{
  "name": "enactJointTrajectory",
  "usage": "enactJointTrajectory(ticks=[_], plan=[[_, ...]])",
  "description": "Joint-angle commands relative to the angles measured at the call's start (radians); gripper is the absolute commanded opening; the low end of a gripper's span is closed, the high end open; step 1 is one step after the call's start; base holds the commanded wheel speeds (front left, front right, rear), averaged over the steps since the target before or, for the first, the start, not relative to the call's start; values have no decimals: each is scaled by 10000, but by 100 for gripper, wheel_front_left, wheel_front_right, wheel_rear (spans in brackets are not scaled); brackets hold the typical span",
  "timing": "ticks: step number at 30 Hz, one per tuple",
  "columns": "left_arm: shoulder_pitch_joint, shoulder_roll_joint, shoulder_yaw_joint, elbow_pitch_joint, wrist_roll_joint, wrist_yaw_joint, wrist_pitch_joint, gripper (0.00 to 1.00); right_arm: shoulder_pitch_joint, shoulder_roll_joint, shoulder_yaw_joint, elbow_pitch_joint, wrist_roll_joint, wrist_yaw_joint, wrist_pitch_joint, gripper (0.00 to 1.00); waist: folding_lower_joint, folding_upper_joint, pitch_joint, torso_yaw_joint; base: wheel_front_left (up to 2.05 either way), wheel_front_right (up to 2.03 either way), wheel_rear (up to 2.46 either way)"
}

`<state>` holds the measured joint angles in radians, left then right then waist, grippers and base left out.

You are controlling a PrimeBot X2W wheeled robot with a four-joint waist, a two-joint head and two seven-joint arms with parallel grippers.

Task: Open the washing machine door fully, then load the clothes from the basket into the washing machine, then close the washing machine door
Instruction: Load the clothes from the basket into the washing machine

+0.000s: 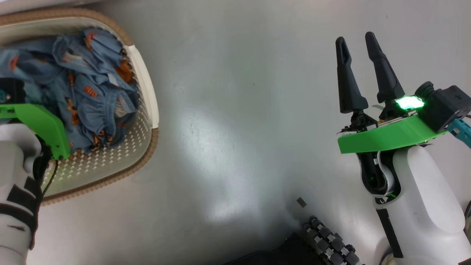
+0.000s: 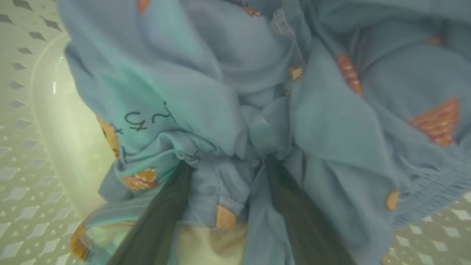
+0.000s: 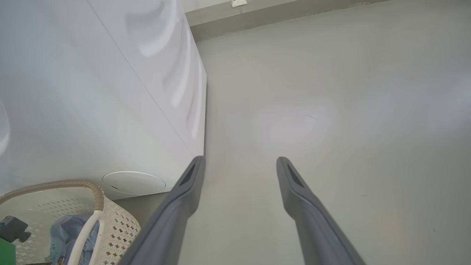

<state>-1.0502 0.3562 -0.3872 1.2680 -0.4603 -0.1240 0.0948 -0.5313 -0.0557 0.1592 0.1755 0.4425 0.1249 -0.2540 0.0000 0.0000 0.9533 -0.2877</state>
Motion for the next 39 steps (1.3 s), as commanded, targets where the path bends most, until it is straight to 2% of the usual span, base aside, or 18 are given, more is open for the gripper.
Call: enactJointTrajectory(ticks=[1,4,5,6,7,20,39], plan=[[71,295,25,18,46,-30,231,100,140,53,183,-233,112,58,-78,100,0,0,83,-67,0,0,0],[-23,205,-234,-39,-40,-59,534,100,192,54,144,-264,79,58,-78,100,0,0,172,-106,0,0,0],[-33,189,-281,-93,-96,-61,520,89,197,54,139,-271,79,58,-78,100,0,0,188,-115,0,0,0],[-49,199,-319,-178,-146,-62,403,36,195,54,138,-273,80,58,-78,100,0,0,201,-121,0,0,0],[-57,221,-348,-249,-197,-63,258,0,189,54,142,-274,82,58,-78,100,0,0,205,-126,0,0,0],[586,154,-722,-569,-1093,-66,-661,0,112,54,89,-182,31,58,-78,100,0,0,-547,175,0,0,0],[3005,-292,-1739,-2295,-3009,-67,-3042,0,608,-14,-32,624,-349,58,-78,100,0,0,-3761,1298,0,0,0]])
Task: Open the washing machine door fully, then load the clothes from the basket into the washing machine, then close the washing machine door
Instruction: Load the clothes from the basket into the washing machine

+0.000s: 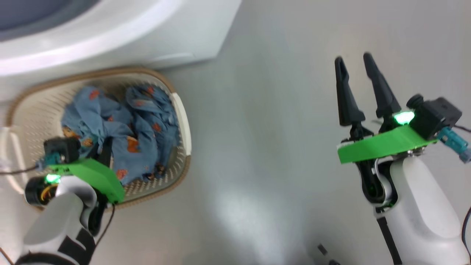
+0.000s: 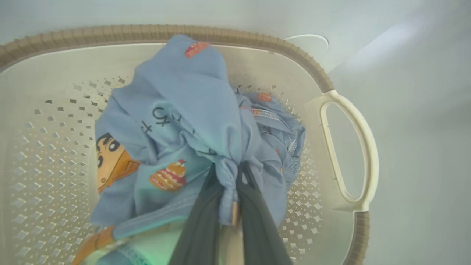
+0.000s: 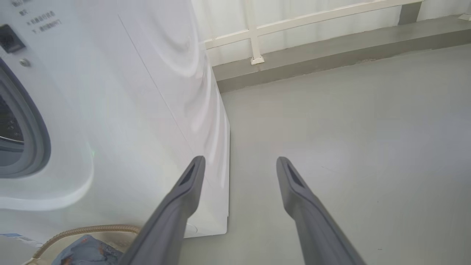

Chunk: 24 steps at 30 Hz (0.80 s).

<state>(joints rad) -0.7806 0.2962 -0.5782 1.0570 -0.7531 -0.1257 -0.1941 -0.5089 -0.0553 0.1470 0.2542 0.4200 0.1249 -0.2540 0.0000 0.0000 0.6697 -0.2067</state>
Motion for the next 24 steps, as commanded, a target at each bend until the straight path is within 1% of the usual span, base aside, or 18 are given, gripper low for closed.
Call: enactJointTrajectory(ticks=[1,7,11,18,19,20,23,24], plan=[[426,310,135,-286,-176,-49,-237,0,439,-40,102,-116,-120,58,-78,100,0,0,-1097,537,0,0,0],[1123,344,18,-933,-557,-49,-583,0,776,-223,191,121,-19,58,-78,100,0,0,-2115,828,0,0,0],[1592,353,183,-1494,-629,-49,-662,0,979,-367,235,217,59,58,-78,100,0,0,-2743,977,0,0,0],[2686,326,1335,-3407,66,177,-673,0,1285,-569,320,382,218,58,-78,100,0,0,-3634,1212,0,0,0],[2686,326,1335,-3407,66,177,-673,0,1285,-569,320,382,218,58,-78,100,0,0,-3634,1212,0,0,0],[3029,287,1634,-3980,320,269,-674,0,1362,-628,330,417,258,58,-78,100,0,0,-3818,1272,0,0,0],[3501,165,2098,-4872,635,368,-674,0,1472,-714,326,437,314,58,-78,100,0,0,-4048,1351,0,0,0],[3501,165,2098,-4872,635,368,-674,0,1472,-714,326,437,314,58,-78,100,0,0,-4048,1351,0,0,0]])
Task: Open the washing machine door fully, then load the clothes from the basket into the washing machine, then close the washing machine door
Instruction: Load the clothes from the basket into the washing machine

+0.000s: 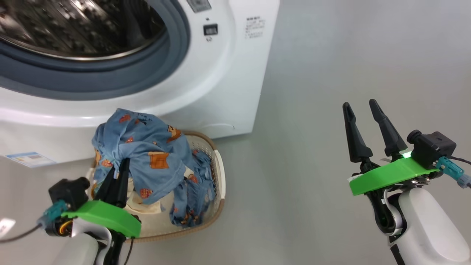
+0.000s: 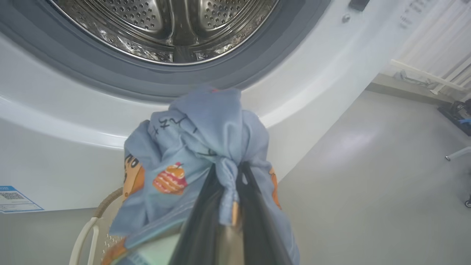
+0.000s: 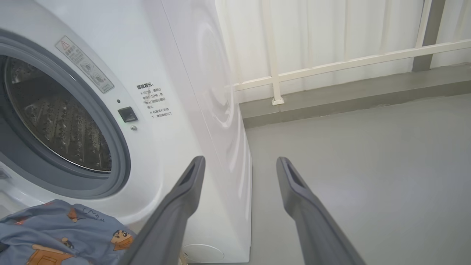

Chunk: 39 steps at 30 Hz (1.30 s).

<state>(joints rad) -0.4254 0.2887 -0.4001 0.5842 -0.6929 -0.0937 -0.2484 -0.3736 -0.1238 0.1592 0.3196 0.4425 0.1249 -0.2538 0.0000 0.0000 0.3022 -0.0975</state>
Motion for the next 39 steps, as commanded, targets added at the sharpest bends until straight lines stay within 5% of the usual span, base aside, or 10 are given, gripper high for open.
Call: enactJointTrajectory(ticks=[1,21,39], plan=[[111,199,458,-432,141,84,-132,0,160,-56,200,-207,107,58,-80,100,0,0,-458,277,0,0,0],[1866,-190,1600,-4202,1245,971,-133,0,762,-479,216,-150,255,58,-80,100,0,0,-1399,600,0,0,0],[1703,-109,1686,-4499,1093,1202,0,0,781,-594,400,-48,311,58,-80,100,0,0,-1562,495,0,0,0]])
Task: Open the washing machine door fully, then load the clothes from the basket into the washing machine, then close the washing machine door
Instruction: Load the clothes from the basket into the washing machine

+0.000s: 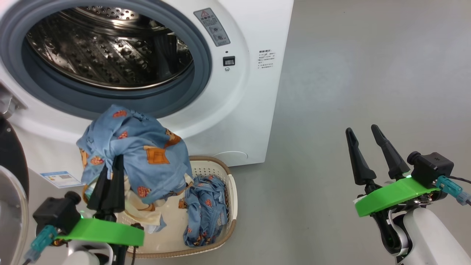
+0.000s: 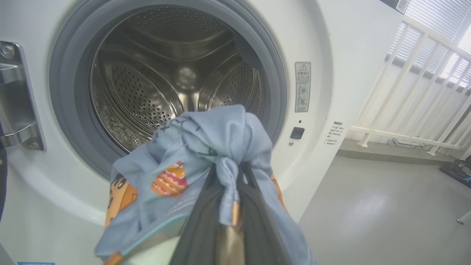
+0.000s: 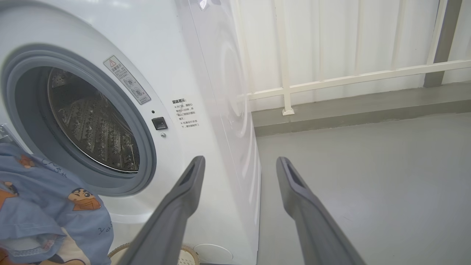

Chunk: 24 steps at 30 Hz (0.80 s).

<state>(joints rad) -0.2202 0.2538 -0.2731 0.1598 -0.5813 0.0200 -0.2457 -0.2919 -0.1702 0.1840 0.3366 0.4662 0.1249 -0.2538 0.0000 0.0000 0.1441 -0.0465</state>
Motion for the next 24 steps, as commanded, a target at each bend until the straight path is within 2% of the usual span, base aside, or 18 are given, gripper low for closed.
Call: enactJointTrajectory(ticks=[1,8,14,19,24], plan=[[-470,257,415,-200,0,81,0,0,-42,-133,155,-232,70,58,-80,100,0,0,46,-29,0,0,0],[-1498,319,600,224,-45,66,43,0,-161,-126,243,-389,35,58,-80,100,0,0,367,-206,0,0,0],[-3018,484,852,894,-98,-207,-6,0,-286,-90,248,-532,-44,58,-80,100,0,0,968,-482,0,0,0],[-4533,707,913,2136,-65,-540,-8,0,-485,-1,277,-685,-132,58,-80,100,0,0,1679,-821,0,0,0],[-6192,932,988,3994,-96,-856,9,0,-736,139,310,-860,-260,58,-80,100,0,0,2627,-1232,0,0,0]])
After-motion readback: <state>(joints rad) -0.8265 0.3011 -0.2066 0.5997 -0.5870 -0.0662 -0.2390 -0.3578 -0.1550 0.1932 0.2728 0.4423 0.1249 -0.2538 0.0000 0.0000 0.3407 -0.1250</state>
